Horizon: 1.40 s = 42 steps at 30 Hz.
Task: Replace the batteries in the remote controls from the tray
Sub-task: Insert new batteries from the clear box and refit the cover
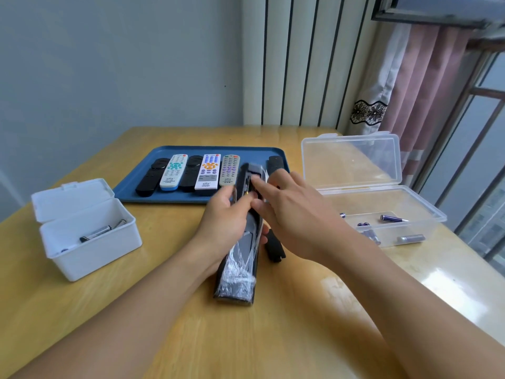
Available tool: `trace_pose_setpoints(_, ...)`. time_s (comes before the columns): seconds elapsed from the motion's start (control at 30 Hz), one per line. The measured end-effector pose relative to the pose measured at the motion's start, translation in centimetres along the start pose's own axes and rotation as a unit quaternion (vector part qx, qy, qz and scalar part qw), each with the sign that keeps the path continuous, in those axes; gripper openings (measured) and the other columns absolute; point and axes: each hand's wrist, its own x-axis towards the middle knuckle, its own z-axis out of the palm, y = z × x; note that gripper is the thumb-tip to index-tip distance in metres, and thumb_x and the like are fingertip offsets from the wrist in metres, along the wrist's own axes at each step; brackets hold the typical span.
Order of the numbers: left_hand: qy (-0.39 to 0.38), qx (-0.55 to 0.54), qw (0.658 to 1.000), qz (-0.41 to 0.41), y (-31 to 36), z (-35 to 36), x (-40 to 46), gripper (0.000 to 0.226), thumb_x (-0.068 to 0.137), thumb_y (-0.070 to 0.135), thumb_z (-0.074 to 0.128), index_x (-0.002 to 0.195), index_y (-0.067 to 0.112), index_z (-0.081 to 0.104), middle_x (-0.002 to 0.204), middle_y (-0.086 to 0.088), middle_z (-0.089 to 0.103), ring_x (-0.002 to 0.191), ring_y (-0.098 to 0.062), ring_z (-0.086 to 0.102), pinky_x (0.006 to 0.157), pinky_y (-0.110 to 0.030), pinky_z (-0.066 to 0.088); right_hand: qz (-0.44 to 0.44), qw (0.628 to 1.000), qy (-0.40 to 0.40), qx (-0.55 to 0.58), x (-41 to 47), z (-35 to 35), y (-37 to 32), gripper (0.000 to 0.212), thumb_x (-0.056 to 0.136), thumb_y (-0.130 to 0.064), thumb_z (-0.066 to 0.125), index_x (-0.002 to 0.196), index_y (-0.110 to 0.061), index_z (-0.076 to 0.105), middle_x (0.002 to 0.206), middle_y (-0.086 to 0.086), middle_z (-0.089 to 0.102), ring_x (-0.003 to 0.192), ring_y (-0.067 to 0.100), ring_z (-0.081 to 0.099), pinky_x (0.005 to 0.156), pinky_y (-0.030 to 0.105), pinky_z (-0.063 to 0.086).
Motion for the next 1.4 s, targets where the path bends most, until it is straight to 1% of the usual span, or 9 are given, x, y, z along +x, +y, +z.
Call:
trace_pose_setpoints(0.13, 0.057, -0.007, 0.998, 0.040, 1.5, -1.2, 0.8, 0.017, 0.102, 0.020, 0.054, 0.111, 0.006, 0.057, 0.076, -0.014, 0.068, 0.055, -0.023, 0.063, 0.047, -0.034, 0.055, 0.001, 0.991, 0.079, 0.110, -0.7, -1.3, -0.2, 0.052, 0.100, -0.054, 0.044, 0.142, -0.023, 0.047, 0.119, -0.002, 0.058, 0.106, 0.017, 0.053, 0.085, 0.034, 0.047)
trace_pose_setpoints(0.27, 0.064, 0.006, 0.998, -0.001, 1.1, -2.3, 1.5, 0.018, 0.102, 0.021, 0.052, 0.114, 0.008, 0.056, 0.088, -0.022, 0.071, 0.056, -0.023, 0.064, 0.051, -0.036, 0.058, 0.001, 0.994, -0.099, 0.049, -1.5, -1.8, 0.0, 0.057, 0.090, -0.057, 0.061, 0.139, -0.030, 0.051, 0.123, -0.007, 0.062, 0.090, 0.007, 0.049, 0.068, 0.024, 0.041)
trace_pose_setpoints(0.37, 0.039, 0.003, 0.999, -0.036, 0.2, -2.4, 1.8, 0.020, 0.101, 0.022, 0.054, 0.114, 0.007, 0.056, 0.080, -0.018, 0.071, 0.057, -0.026, 0.066, 0.054, -0.038, 0.058, -0.021, 0.977, -0.209, 0.041, -1.8, -1.3, -0.2, 0.052, 0.086, -0.050, 0.068, 0.133, -0.033, 0.054, 0.116, -0.003, 0.062, 0.093, 0.014, 0.056, 0.081, 0.037, 0.053)
trace_pose_setpoints(0.73, 0.000, 0.009, 0.997, -0.073, -0.2, -1.8, 1.6, 0.018, 0.102, 0.021, 0.053, 0.113, 0.007, 0.056, 0.092, -0.024, 0.073, 0.060, -0.026, 0.067, 0.056, -0.037, 0.056, -0.005, 0.968, -0.239, 0.082, -1.3, -1.3, 0.2, 0.039, 0.082, -0.039, 0.077, 0.117, -0.027, 0.064, 0.104, -0.003, 0.064, 0.088, 0.015, 0.058, 0.077, 0.036, 0.051)
trace_pose_setpoints(0.83, 0.002, 0.017, 0.997, -0.076, -0.1, -1.9, 1.6, 0.020, 0.103, 0.021, 0.052, 0.116, 0.007, 0.056, 0.095, -0.024, 0.073, 0.058, -0.022, 0.066, 0.059, -0.039, 0.057, 0.008, 0.969, -0.217, 0.118, -1.5, -1.5, -0.2, 0.048, 0.077, -0.043, 0.080, 0.120, -0.030, 0.063, 0.108, -0.010, 0.063, 0.087, 0.009, 0.058, 0.075, 0.030, 0.051)
trace_pose_setpoints(0.97, 0.007, 0.012, 0.997, -0.080, -0.1, -1.8, 1.6, 0.023, 0.103, 0.021, 0.052, 0.118, 0.005, 0.056, 0.087, -0.021, 0.071, 0.061, -0.024, 0.068, 0.057, -0.040, 0.060, -0.005, 0.989, -0.115, 0.097, -1.5, -1.4, -0.4, 0.013, 0.082, -0.029, 0.070, 0.090, -0.021, 0.076, 0.076, -0.002, 0.068, 0.073, 0.013, 0.060, 0.061, 0.021, 0.046)
trace_pose_setpoints(1.1, 0.022, -0.021, 0.996, -0.080, 0.3, -1.7, 1.3, 0.030, 0.106, 0.027, 0.045, 0.118, 0.002, 0.053, 0.082, -0.021, 0.066, 0.055, -0.026, 0.062, 0.047, -0.033, 0.055, 0.001, 0.994, 0.047, 0.103, -1.0, -1.3, 0.5, 0.025, 0.085, -0.010, 0.064, 0.061, -0.003, 0.063, 0.057, 0.016, 0.048, 0.052, 0.020, 0.026, 0.048, 0.025, 0.029)
trace_pose_setpoints(1.23, 0.035, -0.070, 0.992, -0.097, 0.6, -1.4, 1.1, 0.055, 0.109, 0.039, 0.029, 0.123, -0.006, 0.057, 0.072, -0.018, 0.066, 0.051, -0.024, 0.061, 0.047, -0.032, 0.054, -0.025, 0.958, 0.218, 0.184, -0.8, -1.4, 0.9, 0.013, 0.088, -0.011, 0.071, 0.082, 0.000, 0.077, 0.072, 0.014, 0.072, 0.061, 0.026, 0.065, 0.063, 0.038, 0.054)
trace_pose_setpoints(1.4, 0.026, -0.106, 0.992, -0.066, 1.0, -0.5, 0.0, 0.050, 0.107, 0.039, 0.035, 0.123, -0.002, 0.058, 0.068, -0.013, 0.064, 0.051, -0.022, 0.060, 0.045, -0.028, 0.053, -0.057, 0.926, 0.282, 0.245, -1.1, 0.2, -1.2, 0.016, 0.081, -0.009, 0.081, 0.097, -0.005, 0.080, 0.095, 0.002, 0.077, 0.085, 0.007, 0.070, 0.079, 0.013, 0.055)
